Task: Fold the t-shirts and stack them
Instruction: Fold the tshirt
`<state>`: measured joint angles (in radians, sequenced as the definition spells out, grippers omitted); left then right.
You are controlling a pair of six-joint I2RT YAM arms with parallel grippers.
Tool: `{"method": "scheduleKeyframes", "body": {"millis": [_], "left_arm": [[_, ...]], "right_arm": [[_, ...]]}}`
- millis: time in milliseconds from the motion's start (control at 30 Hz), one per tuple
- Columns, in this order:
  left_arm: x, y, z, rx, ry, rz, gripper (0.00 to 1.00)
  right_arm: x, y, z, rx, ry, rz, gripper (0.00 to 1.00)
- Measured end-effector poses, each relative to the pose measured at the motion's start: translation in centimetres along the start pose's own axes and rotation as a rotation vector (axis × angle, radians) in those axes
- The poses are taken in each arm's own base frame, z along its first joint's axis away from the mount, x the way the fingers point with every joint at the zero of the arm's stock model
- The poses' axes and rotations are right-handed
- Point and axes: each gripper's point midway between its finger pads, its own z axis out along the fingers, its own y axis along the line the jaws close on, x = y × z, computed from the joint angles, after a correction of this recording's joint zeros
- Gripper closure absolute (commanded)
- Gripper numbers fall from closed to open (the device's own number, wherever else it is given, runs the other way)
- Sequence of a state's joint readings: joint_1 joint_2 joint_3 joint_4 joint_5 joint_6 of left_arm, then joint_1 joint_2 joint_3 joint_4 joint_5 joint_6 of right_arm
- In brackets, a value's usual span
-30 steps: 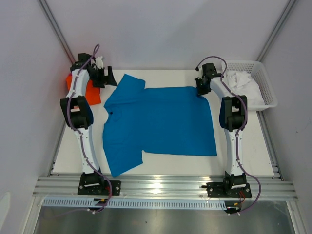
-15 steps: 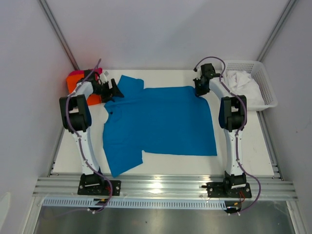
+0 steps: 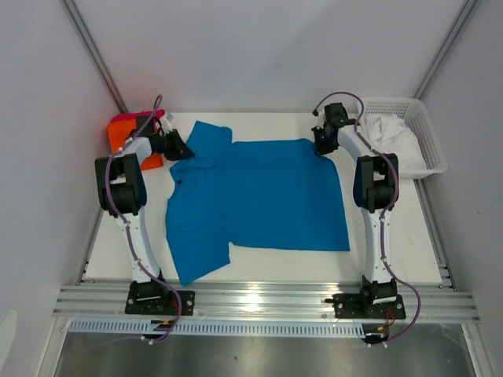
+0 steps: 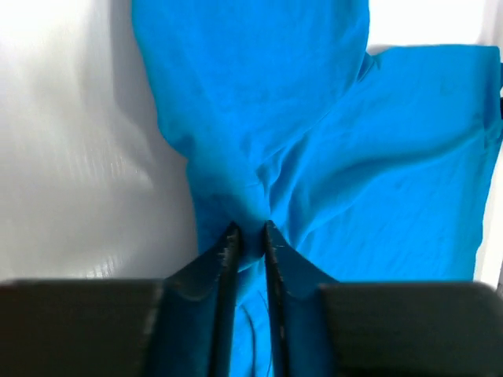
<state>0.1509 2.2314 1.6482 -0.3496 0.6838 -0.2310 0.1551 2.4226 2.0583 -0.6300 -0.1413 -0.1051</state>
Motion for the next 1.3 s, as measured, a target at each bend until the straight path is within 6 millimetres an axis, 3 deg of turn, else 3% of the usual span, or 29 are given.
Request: {"method": "scheduleKeyframes", "body": {"millis": [200,333,467,600,767,1000,1133,1300], "left_arm": [[-0.7,0.3,0.0,-0.024,-0.022,0.020,0.99],[-0.9,0.5,-0.7,-0.060,-0.044,0.050,1.00],[-2.6,-1.0,-2.8,-0.082,-0.092,0.117,1.00],[-4.4,-3.4,-5.7,-0.095,-0.151,0.201,1.00],[-5.7,-5.4,-8.2,-0.102,-0.201,0.277,1.00],[-4.3,-5.0,-8.3,-0.110,-0.154,0.279,1.00],[-3.2,-4.7,-8.3,-0.114,-0.113,0.273,1.00],[-1.0,-4.7,-9.2,-0.121,-0.046,0.290,1.00]], "right_arm": [[0.1,0.1,-0.1,-0.006,-0.002,0.000,1.00],[0.3,0.2,-0.3,-0.006,-0.001,-0.001,1.00],[0.0,0.3,-1.2,-0.006,-0.007,-0.007,1.00],[-1.3,0.2,-3.0,-0.001,-0.040,-0.023,1.00],[-4.0,0.4,-7.4,0.037,-0.123,-0.075,1.00],[-5.5,1.4,-13.4,0.085,-0.210,-0.142,1.00],[-5.3,1.5,-14.7,0.088,-0.213,-0.153,1.00],[-3.7,0.8,-15.4,0.096,-0.169,-0.148,1.00]]}}
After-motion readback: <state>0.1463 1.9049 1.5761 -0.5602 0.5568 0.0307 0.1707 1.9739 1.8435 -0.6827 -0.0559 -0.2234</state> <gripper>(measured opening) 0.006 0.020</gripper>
